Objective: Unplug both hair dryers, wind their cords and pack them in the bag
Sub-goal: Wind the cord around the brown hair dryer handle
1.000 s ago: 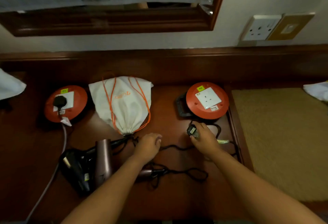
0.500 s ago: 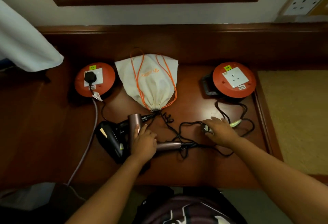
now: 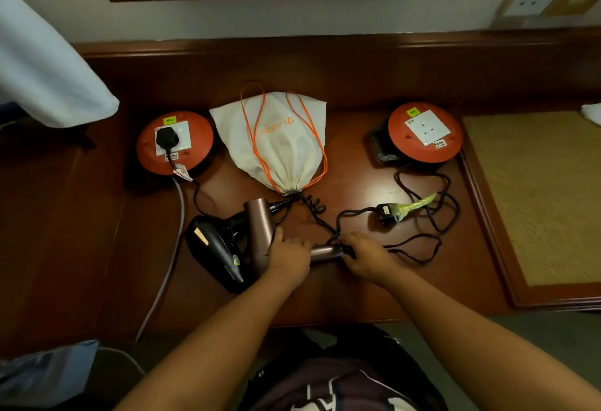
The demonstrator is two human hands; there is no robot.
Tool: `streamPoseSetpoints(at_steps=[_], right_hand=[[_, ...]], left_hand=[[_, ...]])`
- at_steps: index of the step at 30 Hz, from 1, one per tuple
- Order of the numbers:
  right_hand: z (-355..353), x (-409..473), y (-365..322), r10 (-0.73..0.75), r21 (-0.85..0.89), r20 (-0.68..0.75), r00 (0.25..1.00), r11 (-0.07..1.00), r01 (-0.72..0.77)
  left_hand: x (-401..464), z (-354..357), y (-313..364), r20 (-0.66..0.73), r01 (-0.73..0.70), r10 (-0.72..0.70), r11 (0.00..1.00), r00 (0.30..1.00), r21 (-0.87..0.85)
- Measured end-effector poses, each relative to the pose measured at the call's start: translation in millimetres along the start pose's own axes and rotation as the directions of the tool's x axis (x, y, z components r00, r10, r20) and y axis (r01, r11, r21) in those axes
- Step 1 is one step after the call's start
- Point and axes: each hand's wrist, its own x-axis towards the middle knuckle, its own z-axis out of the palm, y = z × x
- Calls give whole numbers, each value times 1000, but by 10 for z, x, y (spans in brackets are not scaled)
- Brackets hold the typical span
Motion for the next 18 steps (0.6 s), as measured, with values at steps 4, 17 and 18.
streamPoseSetpoints(at_steps=[4, 17, 18], right_hand=[[9, -69, -40, 79, 69, -34, 996, 995, -76], [-984, -240, -301, 291, 559, -248, 924, 822, -108], [-1071, -266, -333, 297, 663, -164, 941, 739, -118]], left_hand=[[-29, -21, -105, -41, -39, 39, 999, 998, -8], [-282, -968, -481, -301, -36, 1, 993, 954, -111], [-290, -1047, -510, -321, -35, -2, 993, 947, -109]])
